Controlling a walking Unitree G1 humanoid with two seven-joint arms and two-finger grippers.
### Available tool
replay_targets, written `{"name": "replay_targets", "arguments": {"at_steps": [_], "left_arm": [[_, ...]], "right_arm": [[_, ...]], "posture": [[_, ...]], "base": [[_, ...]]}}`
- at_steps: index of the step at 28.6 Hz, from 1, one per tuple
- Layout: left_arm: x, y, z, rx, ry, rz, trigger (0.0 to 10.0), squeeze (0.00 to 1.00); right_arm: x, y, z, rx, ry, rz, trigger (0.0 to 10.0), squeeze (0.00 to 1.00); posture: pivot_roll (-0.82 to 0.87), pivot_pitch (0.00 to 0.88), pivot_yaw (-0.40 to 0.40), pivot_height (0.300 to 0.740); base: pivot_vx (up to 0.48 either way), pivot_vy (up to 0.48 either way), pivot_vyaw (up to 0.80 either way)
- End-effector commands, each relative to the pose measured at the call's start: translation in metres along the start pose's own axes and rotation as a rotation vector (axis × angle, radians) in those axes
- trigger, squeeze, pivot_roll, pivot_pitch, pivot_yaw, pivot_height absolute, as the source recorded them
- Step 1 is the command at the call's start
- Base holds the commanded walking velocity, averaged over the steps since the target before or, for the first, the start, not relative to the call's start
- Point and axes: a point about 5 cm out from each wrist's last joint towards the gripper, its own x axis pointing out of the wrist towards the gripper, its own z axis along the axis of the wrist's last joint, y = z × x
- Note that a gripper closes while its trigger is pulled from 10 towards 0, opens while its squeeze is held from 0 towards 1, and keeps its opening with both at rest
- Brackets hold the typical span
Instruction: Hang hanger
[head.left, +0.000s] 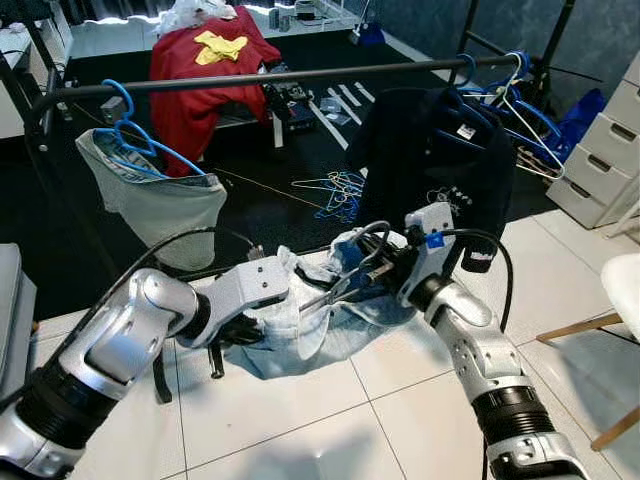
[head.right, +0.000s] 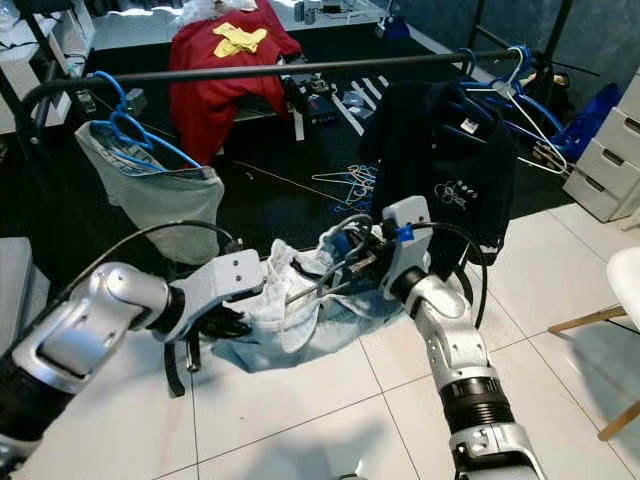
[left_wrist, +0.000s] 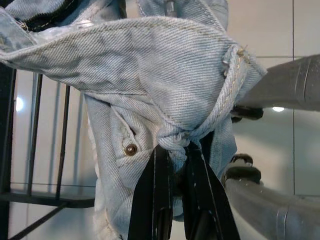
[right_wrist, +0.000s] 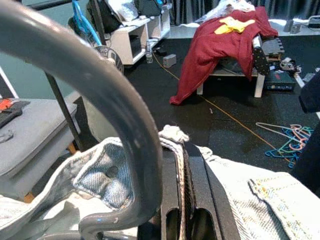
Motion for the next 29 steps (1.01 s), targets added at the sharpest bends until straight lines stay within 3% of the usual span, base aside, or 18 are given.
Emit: {"name": "replay_targets", "arguments": {"at_steps": [1,5,9,11,13,15,16,18,19,20,22,23,25,26,29], "left_arm": [[-0.002,0.002,0.011,0.006,-0.067,0.023,0.0,0.00],[-0.006,0.013,0.011,-0.044,-0.102,0.117,0.0,0.00],[-0.008,0.020,0.012,-0.058,-0.129,0.190,0.0,0.00],[-0.011,0.025,0.013,-0.066,-0.150,0.239,0.0,0.00],[-0.017,0.034,0.015,-0.085,-0.189,0.301,0.0,0.00],[-0.017,0.034,0.015,-0.085,-0.189,0.301,0.0,0.00],[-0.021,0.038,0.015,-0.099,-0.219,0.320,0.0,0.00],[-0.025,0.040,0.018,-0.098,-0.270,0.320,0.0,0.00],[-0.025,0.040,0.018,-0.098,-0.270,0.320,0.0,0.00],[-0.026,0.040,0.021,-0.097,-0.296,0.314,0.0,0.00],[-0.025,0.038,0.027,-0.119,-0.351,0.307,0.0,0.00],[-0.024,0.037,0.029,-0.120,-0.371,0.302,0.0,0.00],[-0.024,0.037,0.029,-0.120,-0.371,0.302,0.0,0.00],[-0.024,0.036,0.033,-0.123,-0.400,0.301,0.0,0.00],[-0.024,0.034,0.041,-0.131,-0.487,0.295,0.0,0.00]], "right_arm": [[0.006,0.018,-0.001,-0.004,-0.005,0.101,0.0,0.00],[0.002,0.032,-0.012,-0.012,0.047,0.185,0.0,0.00],[0.000,0.034,-0.015,-0.020,0.053,0.187,0.0,0.00],[-0.001,0.031,-0.015,-0.029,0.052,0.170,0.0,0.00],[-0.007,0.018,-0.014,-0.055,0.057,0.117,0.0,0.00],[-0.007,0.018,-0.014,-0.055,0.057,0.117,0.0,0.00],[-0.011,0.009,-0.013,-0.063,0.059,0.083,0.0,0.00],[-0.018,-0.004,-0.010,-0.060,0.062,0.048,4.4,0.00],[-0.018,-0.004,-0.010,-0.060,0.062,0.048,4.4,0.00],[-0.020,-0.006,-0.009,-0.052,0.058,0.046,10.0,0.00],[-0.022,-0.009,-0.006,-0.049,0.044,0.045,10.0,0.70],[-0.022,-0.009,-0.005,-0.043,0.045,0.048,10.0,0.94],[-0.022,-0.009,-0.005,-0.043,0.045,0.048,10.0,0.94],[-0.023,-0.009,-0.005,-0.040,0.048,0.051,10.0,1.00],[-0.023,-0.011,-0.002,-0.063,0.042,0.044,10.0,1.00]], "posture": [[-0.18,0.127,-0.005,0.740],[-0.18,0.122,-0.004,0.740],[-0.19,0.120,-0.002,0.740],[-0.19,0.116,-0.002,0.740],[-0.19,0.112,-0.003,0.740],[-0.19,0.112,-0.003,0.740],[-0.19,0.109,-0.002,0.740],[-0.19,0.108,-0.002,0.740],[-0.19,0.108,-0.002,0.740],[-0.19,0.108,-0.001,0.740],[-0.19,0.109,-0.001,0.740],[-0.19,0.111,-0.001,0.740],[-0.19,0.111,-0.001,0.740],[-0.19,0.113,-0.001,0.740],[-0.19,0.117,0.000,0.740]], "base": [[0.000,0.000,0.00],[0.000,0.000,0.00],[0.000,0.000,0.00],[0.000,0.000,0.00],[0.000,0.000,0.00],[0.000,0.000,0.00],[0.000,0.000,0.00],[0.000,0.000,0.00],[0.000,0.000,0.00],[0.000,0.000,0.00],[0.000,0.000,0.00],[0.000,0.000,0.00],[0.000,0.000,0.00],[0.000,0.000,0.00],[0.000,0.000,0.00]]}}
